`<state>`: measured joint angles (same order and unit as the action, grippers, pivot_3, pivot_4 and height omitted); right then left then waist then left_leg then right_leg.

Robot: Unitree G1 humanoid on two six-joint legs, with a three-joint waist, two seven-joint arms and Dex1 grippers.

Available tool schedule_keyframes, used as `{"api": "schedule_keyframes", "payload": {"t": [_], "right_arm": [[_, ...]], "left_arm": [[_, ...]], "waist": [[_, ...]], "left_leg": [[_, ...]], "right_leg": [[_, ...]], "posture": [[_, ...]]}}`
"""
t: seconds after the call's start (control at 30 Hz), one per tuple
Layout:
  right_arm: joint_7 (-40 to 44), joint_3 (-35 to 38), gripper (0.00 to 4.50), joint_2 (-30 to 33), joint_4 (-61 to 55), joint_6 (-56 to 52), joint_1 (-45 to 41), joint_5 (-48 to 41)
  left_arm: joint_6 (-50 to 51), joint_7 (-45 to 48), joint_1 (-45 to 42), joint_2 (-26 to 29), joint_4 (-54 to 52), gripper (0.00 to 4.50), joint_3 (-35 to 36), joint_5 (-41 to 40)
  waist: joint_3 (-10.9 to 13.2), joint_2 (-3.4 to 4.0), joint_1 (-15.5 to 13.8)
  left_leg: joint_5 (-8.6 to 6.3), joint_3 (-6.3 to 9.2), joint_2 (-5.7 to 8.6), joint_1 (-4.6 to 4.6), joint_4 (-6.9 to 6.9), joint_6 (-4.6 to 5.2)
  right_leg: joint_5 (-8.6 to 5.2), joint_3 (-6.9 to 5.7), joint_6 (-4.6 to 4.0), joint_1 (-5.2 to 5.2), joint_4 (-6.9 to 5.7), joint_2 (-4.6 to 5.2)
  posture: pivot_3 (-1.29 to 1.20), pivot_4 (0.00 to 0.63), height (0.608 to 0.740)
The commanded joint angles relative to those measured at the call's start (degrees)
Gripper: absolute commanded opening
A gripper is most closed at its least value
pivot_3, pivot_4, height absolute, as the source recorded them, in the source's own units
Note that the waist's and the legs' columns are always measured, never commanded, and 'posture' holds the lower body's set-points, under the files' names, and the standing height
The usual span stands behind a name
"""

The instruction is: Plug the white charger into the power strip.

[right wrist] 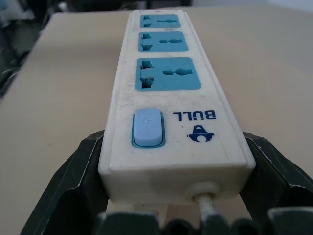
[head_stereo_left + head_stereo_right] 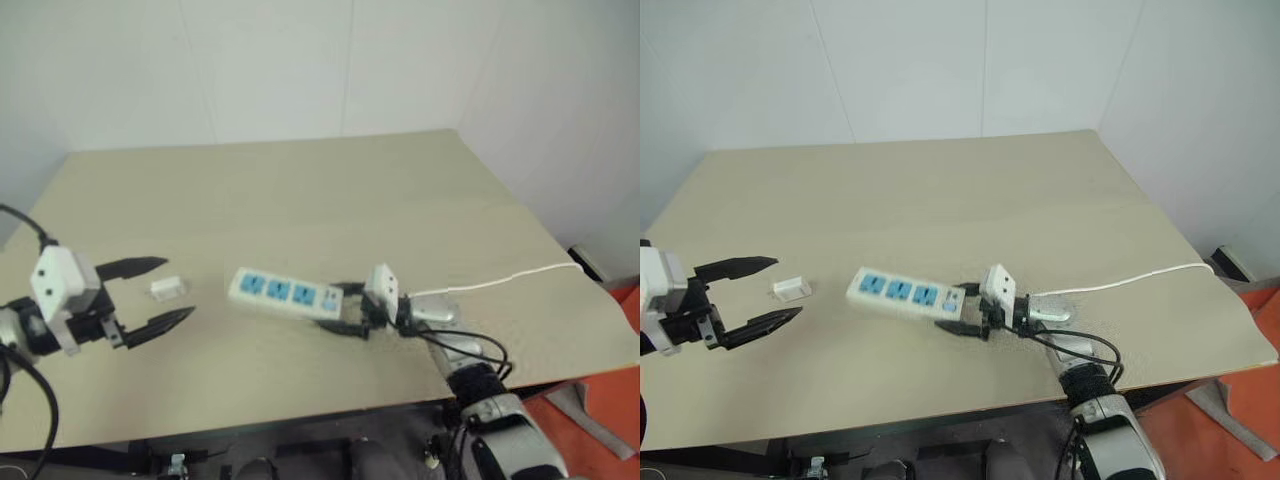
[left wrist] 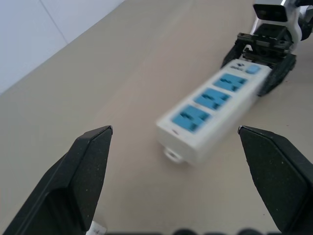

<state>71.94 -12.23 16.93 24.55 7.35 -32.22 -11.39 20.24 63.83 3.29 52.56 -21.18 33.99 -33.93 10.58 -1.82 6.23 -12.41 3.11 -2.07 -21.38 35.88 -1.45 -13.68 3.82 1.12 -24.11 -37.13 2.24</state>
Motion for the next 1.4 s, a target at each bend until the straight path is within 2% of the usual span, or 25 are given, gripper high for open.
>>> {"api": "schedule_keyframes", "payload": {"t": [0.03, 0.27, 0.43, 0.53, 0.67, 0.8, 0.93, 1.1, 1.23, 1.4], "right_arm": [[2.4, -1.4, 3.40, 0.1, -1.5, 1.8, -1.2, 0.1], [2.9, -3.1, 3.40, -1.6, 8.5, 7.3, -4.2, 3.7], [1.8, -3.1, 3.40, -3.1, 17.7, 11.6, -7.7, 6.3], [1.7, -2.7, 3.40, -3.7, 21.4, 13.1, -9.4, 6.9], [1.9, -2.4, 3.40, -4.4, 25.1, 14.4, -11.2, 7.2], [1.2, -1.7, 3.40, -5.2, 27.5, 15.0, -12.4, 7.5], [1.0, -1.2, 3.40, -5.6, 28.3, 15.0, -12.8, 7.7], [0.4, -0.6, 3.40, -5.7, 29.2, 15.1, -13.4, 8.3], [0.2, -0.4, 3.40, -6.1, 29.7, 15.0, -14.0, 8.6], [0.1, -0.1, 3.40, -6.5, 29.8, 15.1, -14.1, 8.7]], "left_arm": [[-1.4, 0.9, -1.2, 1.2, 0.6, 4.50, -0.1, -0.4], [-3.0, 3.9, -3.3, 2.7, 3.4, 4.50, -2.5, 0.2], [-6.4, 7.4, -9.0, 8.0, 10.9, 4.50, -8.7, 5.7], [-8.4, 11.4, -17.1, 11.9, 18.8, 4.50, -15.1, 8.8], [-10.2, 18.6, -36.8, 14.6, 33.0, 4.50, -28.7, 17.1], [-13.4, 27.1, -53.6, 13.1, 45.3, 4.50, -39.9, 23.6], [-20.3, 28.7, -68.9, 9.3, 60.7, 4.50, -51.8, 33.3], [-24.5, 28.7, -79.5, 5.2, 74.3, 4.50, -68.9, 41.3], [-24.5, 28.7, -83.9, 1.0, 82.3, 4.50, -74.4, 48.5], [-21.8, 28.5, -85.5, -4.0, 88.5, 4.50, -74.0, 53.6]], "waist": [[0.0, -0.01, -0.1], [0.0, -0.02, -0.6], [0.0, -0.05, -0.5], [-0.1, -0.09, -0.6], [-0.1, -0.22, -0.7], [-0.2, -0.26, -0.3], [-0.2, -0.28, -0.5], [-0.2, -0.29, -0.4], [-0.2, -0.29, -0.4], [-0.2, -0.29, -0.4]], "left_leg": [[0.00, -0.01, 0.00, 0.00, 0.00, 0.00], [0.00, -0.05, 0.00, -0.03, 0.00, 0.00], [0.00, -0.05, -0.01, 0.11, 0.02, 0.00], [0.00, -0.06, -0.01, 0.13, 0.02, 0.00], [0.00, -0.04, 0.00, 0.12, 0.03, 0.00], [0.00, -0.06, 0.01, 0.12, 0.06, 0.00], [0.00, -0.03, -0.01, 0.10, 0.10, 0.01], [0.00, -0.05, 0.00, 0.09, 0.15, 0.01], [0.00, -0.04, 0.00, -0.01, 0.15, 0.02], [-0.01, -0.02, 0.00, -0.07, 0.17, 0.04]], "right_leg": [[0.00, 0.01, 0.00, 0.00, 0.01, 0.00], [0.03, 0.04, -0.05, -0.03, 0.02, 0.00], [0.05, 0.05, -0.03, 0.07, 0.01, -0.05], [0.05, 0.07, -0.03, 0.10, 0.01, -0.06], [0.05, 0.06, -0.02, 0.12, 0.00, -0.11], [0.09, 0.11, -0.01, 0.13, -0.03, -0.14], [0.09, 0.12, -0.01, 0.08, -0.10, -0.21], [0.09, 0.17, 0.06, 0.10, -0.10, -0.21], [0.09, 0.18, 0.07, -0.03, -0.13, -0.23], [0.08, 0.17, 0.08, -0.05, -0.11, -0.23]], "posture": [[0.00, 0.150, 0.740], [0.00, 0.150, 0.740], [0.00, 0.150, 0.740], [0.00, 0.150, 0.740], [0.00, 0.150, 0.740], [0.00, 0.150, 0.740], [0.00, 0.150, 0.740], [0.00, 0.150, 0.740], [0.00, 0.150, 0.740], [0.00, 0.150, 0.740]]}}
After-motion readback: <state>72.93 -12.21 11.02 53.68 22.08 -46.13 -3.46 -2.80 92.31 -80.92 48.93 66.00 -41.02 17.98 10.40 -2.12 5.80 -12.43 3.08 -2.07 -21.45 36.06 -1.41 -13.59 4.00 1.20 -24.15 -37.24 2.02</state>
